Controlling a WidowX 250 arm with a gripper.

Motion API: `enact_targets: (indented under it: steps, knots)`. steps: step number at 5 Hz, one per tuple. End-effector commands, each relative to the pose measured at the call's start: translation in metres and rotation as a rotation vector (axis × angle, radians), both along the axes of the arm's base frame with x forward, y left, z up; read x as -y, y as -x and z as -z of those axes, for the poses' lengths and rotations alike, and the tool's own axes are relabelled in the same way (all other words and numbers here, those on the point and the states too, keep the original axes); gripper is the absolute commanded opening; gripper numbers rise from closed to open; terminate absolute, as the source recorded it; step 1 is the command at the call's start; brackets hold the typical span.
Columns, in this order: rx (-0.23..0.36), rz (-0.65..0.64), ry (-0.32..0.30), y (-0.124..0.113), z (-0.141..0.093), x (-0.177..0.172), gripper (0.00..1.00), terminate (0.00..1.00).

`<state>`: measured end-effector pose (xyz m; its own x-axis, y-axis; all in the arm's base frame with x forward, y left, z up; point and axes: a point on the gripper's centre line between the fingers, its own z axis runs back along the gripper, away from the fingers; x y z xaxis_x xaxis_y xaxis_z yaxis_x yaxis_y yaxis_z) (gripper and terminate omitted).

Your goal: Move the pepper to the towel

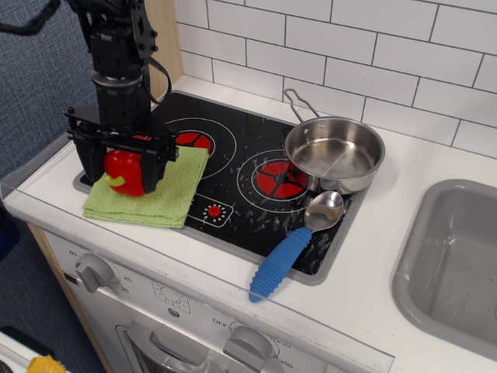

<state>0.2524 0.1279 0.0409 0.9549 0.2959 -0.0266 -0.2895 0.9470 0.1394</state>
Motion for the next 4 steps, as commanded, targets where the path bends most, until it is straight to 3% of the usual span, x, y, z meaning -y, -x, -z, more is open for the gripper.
enact_targets:
  steps: [1, 3, 4]
  knots:
    - [0.028, 0.018, -0.016, -0.005, -0.012, 0.003, 1.00, 0.00]
    - [0.137, 0.125, 0.002, -0.001, -0.052, 0.014, 1.00, 0.00]
    - [0.108, 0.145, 0.023, -0.005, -0.047, 0.019, 1.00, 0.00]
